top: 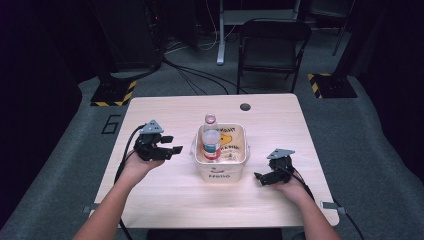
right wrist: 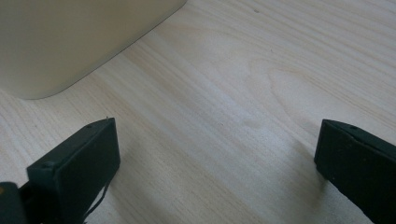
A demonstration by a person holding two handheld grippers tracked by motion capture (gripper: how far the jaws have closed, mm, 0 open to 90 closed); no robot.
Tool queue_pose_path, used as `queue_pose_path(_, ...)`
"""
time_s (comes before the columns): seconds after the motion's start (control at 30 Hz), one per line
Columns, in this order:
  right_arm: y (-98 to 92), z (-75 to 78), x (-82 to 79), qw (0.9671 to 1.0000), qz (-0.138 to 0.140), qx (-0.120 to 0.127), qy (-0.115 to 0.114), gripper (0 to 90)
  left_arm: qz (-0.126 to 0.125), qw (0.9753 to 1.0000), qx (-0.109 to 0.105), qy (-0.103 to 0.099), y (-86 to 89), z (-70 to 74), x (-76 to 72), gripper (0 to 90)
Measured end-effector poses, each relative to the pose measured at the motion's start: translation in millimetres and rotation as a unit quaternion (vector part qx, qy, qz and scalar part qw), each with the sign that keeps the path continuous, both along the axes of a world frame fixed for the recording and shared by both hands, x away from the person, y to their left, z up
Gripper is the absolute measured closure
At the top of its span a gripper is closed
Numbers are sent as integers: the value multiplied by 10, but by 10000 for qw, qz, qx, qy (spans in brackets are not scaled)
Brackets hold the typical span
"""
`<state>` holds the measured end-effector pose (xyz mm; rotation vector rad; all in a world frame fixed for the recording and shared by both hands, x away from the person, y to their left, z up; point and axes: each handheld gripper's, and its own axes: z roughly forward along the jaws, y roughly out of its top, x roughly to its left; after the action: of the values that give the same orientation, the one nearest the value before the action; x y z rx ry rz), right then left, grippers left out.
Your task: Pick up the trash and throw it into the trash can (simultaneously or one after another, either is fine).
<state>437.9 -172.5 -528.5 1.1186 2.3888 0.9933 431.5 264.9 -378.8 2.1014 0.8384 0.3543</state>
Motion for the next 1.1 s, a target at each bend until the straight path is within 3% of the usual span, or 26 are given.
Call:
queue_pose_path(0.33,0,0,0,10000,1,-1,-2,0,473,9987,-97,136,346,-283,-31,399)
queue_pose_path(0.6,0,0,0,10000,1,0,-1,0,710,9973,-148,148,526,-463,-68,399)
queue_pose_path(1.1,0,0,0,10000,-1,-1,1,0,700,9973,-176,148,718,-850,-152,371)
